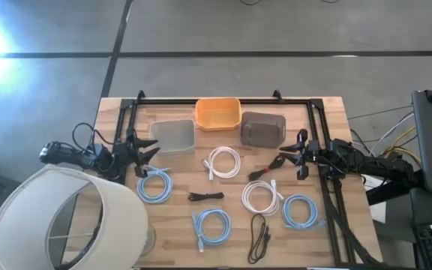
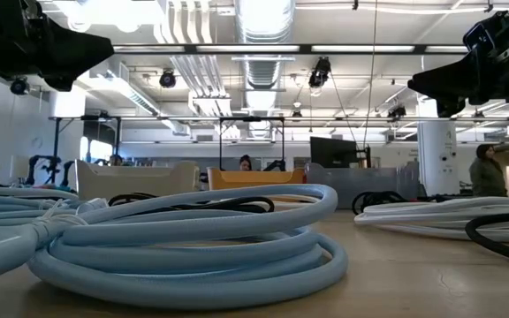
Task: Pick & Place USB Port
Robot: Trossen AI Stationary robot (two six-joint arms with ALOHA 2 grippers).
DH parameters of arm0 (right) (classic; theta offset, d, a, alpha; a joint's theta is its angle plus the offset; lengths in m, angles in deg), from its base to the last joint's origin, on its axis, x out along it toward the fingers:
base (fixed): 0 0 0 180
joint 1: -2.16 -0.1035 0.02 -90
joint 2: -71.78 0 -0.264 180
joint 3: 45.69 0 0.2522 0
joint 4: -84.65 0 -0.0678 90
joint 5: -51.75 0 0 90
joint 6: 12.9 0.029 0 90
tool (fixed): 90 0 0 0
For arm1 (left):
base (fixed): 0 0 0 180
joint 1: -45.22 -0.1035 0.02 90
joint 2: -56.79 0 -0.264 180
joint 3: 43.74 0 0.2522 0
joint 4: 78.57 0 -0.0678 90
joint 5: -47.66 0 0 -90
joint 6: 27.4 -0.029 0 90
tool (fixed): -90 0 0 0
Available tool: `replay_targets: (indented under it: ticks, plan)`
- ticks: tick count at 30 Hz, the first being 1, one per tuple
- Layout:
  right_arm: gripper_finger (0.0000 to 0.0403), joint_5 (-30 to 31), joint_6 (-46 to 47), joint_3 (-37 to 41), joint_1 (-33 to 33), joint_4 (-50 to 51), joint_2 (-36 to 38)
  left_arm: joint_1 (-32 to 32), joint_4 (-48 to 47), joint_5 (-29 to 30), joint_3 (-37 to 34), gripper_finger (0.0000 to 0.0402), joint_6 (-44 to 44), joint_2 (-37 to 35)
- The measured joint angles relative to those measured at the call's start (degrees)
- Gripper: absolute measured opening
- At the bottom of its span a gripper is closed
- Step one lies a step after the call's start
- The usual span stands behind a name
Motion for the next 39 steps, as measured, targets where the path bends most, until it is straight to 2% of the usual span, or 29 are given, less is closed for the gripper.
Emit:
replay_targets:
  ticks: [7,21,33,39]
  plan:
    - [0.0068,-0.01,0.0,-0.01,0.01,0.0,-0.01,-0.01,0.0,0.02,0.02,0.0136,0.0,-0.02]
    - [0.0084,-0.01,0.0,0.0,0.01,0.0,0.0,0.0,0.0,0.01,0.01,0.0136,-0.01,0.0]
    - [0.0068,0.0,0.0,0.0,0.02,0.0,-0.01,0.01,0.0,0.02,0.02,0.0136,0.0,-0.02]
    - [0.0074,-0.01,0.0,0.0,0.0,0.0,-0.02,-0.01,0.0,0.01,0.01,0.0136,0.0,0.0]
